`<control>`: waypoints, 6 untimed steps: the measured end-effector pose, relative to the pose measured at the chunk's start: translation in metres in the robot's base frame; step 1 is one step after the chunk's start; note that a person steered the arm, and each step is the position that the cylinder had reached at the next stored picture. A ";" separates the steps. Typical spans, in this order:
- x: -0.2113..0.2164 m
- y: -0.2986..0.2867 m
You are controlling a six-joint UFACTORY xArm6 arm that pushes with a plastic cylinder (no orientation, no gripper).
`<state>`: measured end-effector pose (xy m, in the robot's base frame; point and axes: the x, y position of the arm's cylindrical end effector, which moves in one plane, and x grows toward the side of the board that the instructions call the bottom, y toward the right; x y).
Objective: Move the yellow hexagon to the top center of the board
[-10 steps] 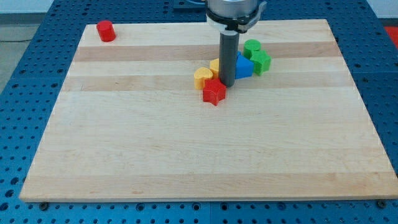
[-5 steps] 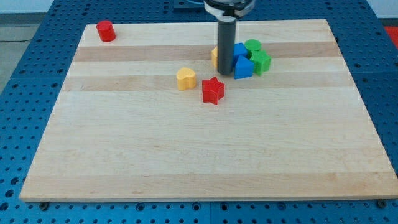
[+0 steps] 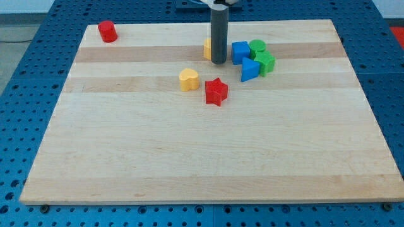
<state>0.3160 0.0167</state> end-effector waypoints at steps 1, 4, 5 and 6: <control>-0.010 -0.006; -0.037 -0.011; -0.047 -0.011; -0.054 -0.012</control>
